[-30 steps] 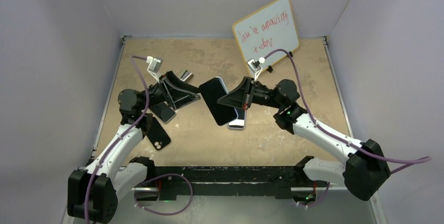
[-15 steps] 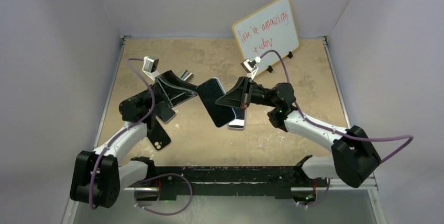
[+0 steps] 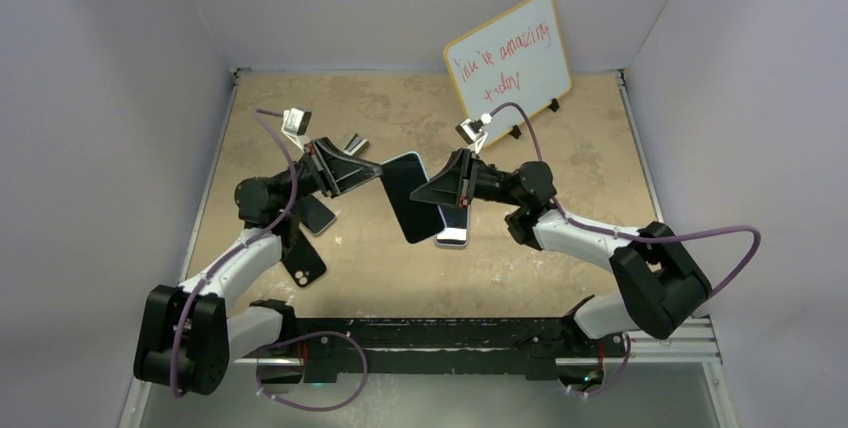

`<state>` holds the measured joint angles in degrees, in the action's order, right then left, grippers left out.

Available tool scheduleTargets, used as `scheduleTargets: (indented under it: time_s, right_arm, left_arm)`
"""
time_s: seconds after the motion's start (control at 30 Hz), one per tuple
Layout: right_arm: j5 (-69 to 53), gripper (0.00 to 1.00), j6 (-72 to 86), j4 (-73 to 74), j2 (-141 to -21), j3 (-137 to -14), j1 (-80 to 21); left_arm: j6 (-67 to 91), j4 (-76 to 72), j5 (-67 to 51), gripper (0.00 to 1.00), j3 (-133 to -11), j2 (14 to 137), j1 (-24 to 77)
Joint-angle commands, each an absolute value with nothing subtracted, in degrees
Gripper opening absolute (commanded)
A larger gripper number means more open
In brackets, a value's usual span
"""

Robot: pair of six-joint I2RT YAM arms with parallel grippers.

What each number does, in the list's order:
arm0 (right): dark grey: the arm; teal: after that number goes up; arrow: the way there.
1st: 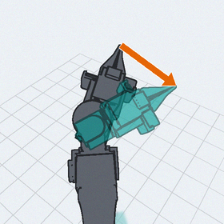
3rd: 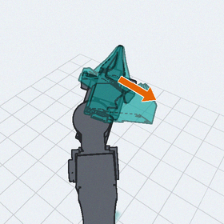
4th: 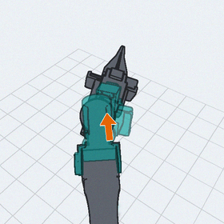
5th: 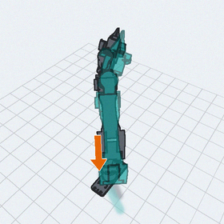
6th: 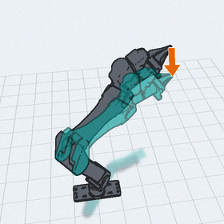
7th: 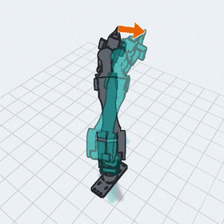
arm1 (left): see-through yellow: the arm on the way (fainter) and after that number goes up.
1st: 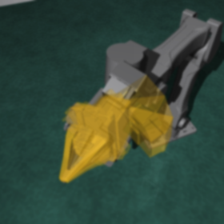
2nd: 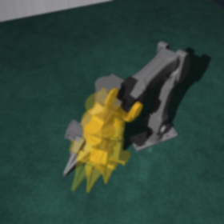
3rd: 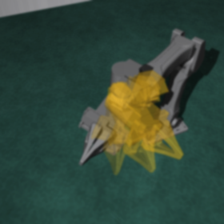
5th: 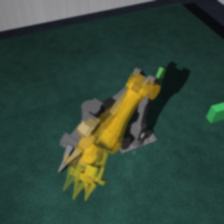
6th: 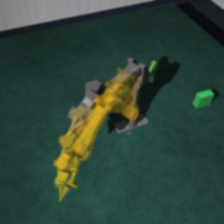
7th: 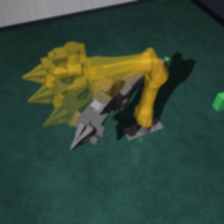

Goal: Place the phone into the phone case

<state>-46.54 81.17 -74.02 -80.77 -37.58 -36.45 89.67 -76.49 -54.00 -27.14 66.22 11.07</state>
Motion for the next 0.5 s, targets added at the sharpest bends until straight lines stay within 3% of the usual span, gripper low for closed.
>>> scheduleTargets:
  time_s: [0.0,0.1,0.2,0.37,0.47]
  right_arm:
    - [-47.5,0.33,81.7,-77.3,-81.3,-40.3,-38.1]
    - [-46.8,0.31,81.3,-77.3,-82.9,-40.7,-38.1]
    - [-46.5,0.15,82.8,-80.4,-85.2,-41.0,-38.1]
    - [-47.3,0.10,89.2,-89.1,-87.4,-41.4,-38.1]
    - [-47.3,0.11,88.6,-88.6,-86.9,-41.5,-38.1]
  left_arm:
    - [72.3,-53.3,-53.6,0.00,-31.5,60.9,12.8]
    - [59.2,-32.0,-51.3,0.00,-36.3,57.2,13.9]
    - [55.8,-26.0,-51.0,0.01,-37.8,56.5,14.3]
    - [59.3,-29.1,-53.9,0.43,-36.4,57.1,14.2]
    - [61.6,-32.6,-53.9,0.53,-34.8,57.2,14.2]
